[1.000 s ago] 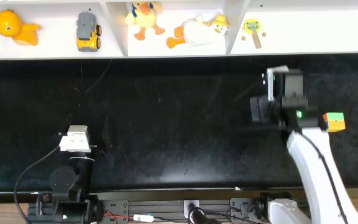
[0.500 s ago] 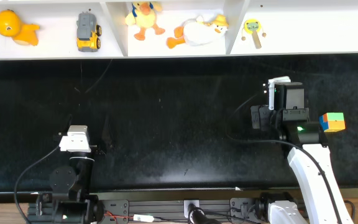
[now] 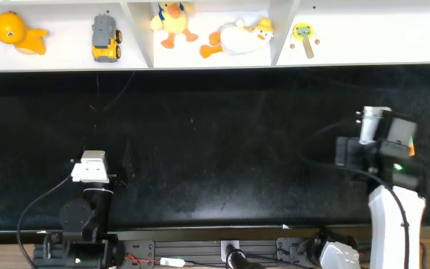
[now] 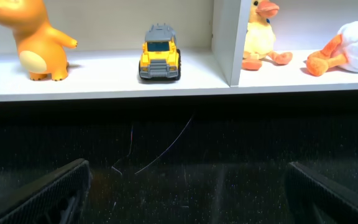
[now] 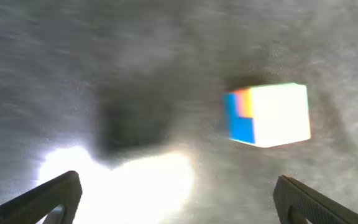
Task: Store Toys
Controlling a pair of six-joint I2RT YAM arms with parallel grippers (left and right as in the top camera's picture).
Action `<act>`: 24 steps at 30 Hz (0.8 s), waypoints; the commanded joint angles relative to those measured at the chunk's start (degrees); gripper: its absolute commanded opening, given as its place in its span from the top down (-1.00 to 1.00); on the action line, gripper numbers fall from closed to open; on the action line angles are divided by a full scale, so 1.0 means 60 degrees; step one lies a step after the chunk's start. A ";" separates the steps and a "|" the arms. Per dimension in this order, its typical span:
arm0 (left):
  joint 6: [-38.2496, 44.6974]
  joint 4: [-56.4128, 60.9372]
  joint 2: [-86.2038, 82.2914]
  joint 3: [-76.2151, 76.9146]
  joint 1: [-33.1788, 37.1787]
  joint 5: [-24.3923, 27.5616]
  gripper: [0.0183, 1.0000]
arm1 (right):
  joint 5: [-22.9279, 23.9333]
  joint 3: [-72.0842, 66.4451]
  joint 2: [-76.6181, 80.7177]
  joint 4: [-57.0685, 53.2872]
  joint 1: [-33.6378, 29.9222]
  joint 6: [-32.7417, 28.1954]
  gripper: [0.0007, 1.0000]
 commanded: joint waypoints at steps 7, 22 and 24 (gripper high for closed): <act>-0.0127 -0.0033 -0.0117 -0.0007 -0.0055 0.0124 -0.99 | -0.2932 -0.0080 0.0765 0.1286 -0.4841 -0.4233 -1.00; -0.0127 -0.0036 -0.0117 -0.0007 -0.0055 0.0124 -1.00 | -0.3552 -0.0076 0.3701 0.3606 -0.5286 -0.4455 -0.99; -0.0127 -0.0033 -0.0117 -0.0007 -0.0055 0.0124 -1.00 | -0.3894 -0.0076 0.3956 0.3785 -0.5282 -0.3938 -0.86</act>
